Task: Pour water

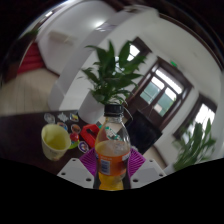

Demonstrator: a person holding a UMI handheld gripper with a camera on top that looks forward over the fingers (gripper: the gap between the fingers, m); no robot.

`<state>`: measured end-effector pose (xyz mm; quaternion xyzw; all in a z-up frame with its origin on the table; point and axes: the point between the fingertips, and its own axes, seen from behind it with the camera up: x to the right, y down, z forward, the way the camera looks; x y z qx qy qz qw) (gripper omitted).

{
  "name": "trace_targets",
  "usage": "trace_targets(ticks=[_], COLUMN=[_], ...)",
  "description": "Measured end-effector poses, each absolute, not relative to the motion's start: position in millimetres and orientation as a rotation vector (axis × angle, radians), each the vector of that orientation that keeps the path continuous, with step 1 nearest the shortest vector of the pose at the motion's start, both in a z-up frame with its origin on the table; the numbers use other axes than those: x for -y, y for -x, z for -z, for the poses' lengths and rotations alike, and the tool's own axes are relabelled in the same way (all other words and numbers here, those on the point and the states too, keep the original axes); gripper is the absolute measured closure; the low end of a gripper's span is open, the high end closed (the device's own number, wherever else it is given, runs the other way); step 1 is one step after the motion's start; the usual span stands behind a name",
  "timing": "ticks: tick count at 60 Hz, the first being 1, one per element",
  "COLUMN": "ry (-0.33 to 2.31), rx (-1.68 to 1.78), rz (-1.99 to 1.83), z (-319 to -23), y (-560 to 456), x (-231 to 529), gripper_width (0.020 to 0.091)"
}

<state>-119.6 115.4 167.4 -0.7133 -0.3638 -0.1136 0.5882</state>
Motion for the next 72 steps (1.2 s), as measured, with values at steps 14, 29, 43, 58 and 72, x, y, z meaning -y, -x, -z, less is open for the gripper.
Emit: trace_targets(ticks=[14, 29, 43, 58, 72], ry=[1.774, 1.727, 1.660, 1.721, 1.802], rx=[0.414, 0.351, 0.314, 0.296, 0.181], rz=[-0.247, -0.301, -0.262, -0.222, -0.210], z=[-159.4, -134.3, -140.4, -129.0, -110.3], y=[104.3, 94.2, 91.1, 83.2, 63.8], x=[-118.9, -125.3, -119.8, -110.2, -50.2], gripper_width=[0.0744, 0.0726, 0.0737, 0.0504, 0.0276])
